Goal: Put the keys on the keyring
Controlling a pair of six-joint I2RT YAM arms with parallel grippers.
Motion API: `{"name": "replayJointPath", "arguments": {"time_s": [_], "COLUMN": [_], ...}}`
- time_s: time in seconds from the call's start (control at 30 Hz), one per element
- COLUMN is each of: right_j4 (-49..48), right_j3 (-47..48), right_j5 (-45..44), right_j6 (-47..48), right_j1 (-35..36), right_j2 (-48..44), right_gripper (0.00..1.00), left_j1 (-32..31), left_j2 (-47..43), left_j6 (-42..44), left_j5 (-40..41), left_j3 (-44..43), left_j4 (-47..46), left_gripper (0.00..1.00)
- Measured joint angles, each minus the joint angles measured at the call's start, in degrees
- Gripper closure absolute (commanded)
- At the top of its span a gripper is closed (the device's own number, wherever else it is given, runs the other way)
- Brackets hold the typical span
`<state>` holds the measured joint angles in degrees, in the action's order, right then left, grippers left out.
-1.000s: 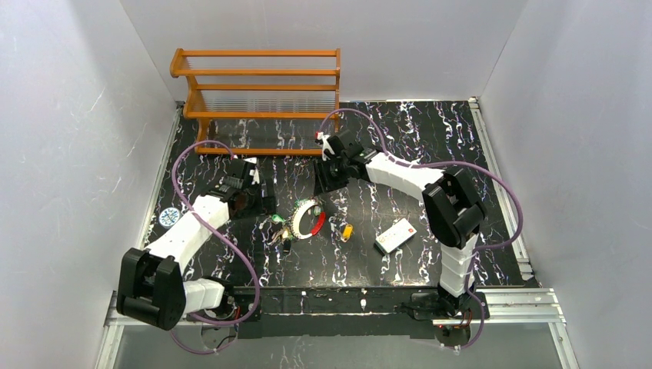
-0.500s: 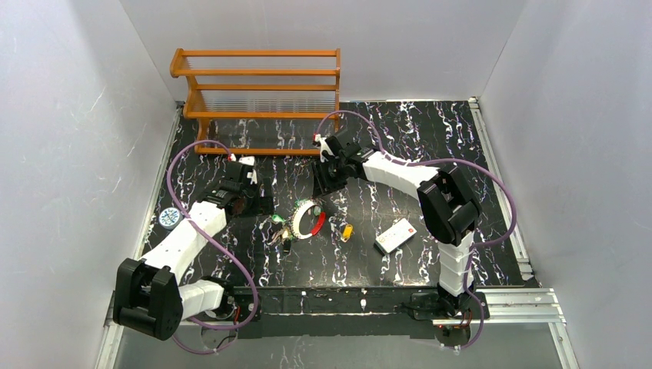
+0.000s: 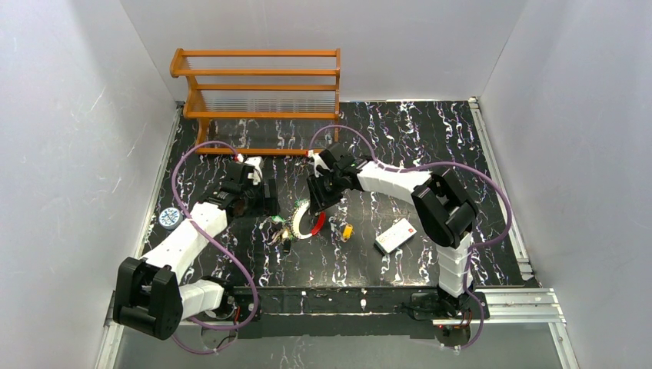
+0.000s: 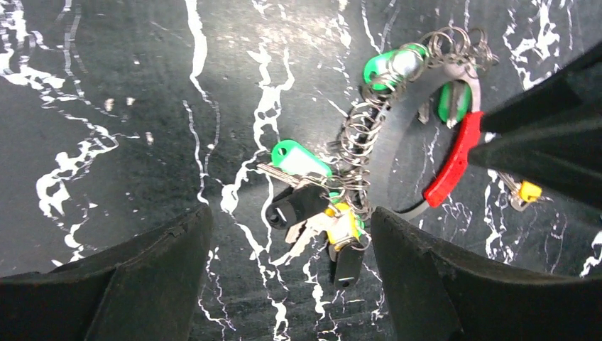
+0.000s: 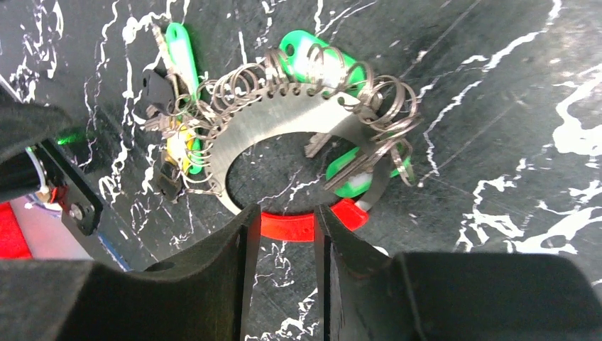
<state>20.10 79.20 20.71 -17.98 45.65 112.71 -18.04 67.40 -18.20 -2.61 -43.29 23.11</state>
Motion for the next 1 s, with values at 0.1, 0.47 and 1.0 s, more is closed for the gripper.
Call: {"name": "replayJointPath", "arguments": {"time_s": [0.1,0.47,1.0], "right_j4": [-0.2,-0.5,-0.3], "right_j3": [-0.1,2.8,7.3], "right_j5": [-0.6,-1.3,1.8], "right_j6": [-0.6,-1.7,-1.4], "right_j1": [-1.0,-7.9,-7.3], "right_j2": [0.0,2.1,7.1], "right_gripper": [0.6,0.48,0.72], "left_j1": [-0.7,-3.5,-4.9], "left_j2": [0.3,0.5,0.5], "left_j6": [0.3,0.6,0.6], "left_j5": [-1.9,-3.2,-3.2], "left_j3": [0.5,0.7,0.7], "left_j4": [-0.8,-1.2,-1.7], "left_gripper": [0.26,0.3,0.3]}}
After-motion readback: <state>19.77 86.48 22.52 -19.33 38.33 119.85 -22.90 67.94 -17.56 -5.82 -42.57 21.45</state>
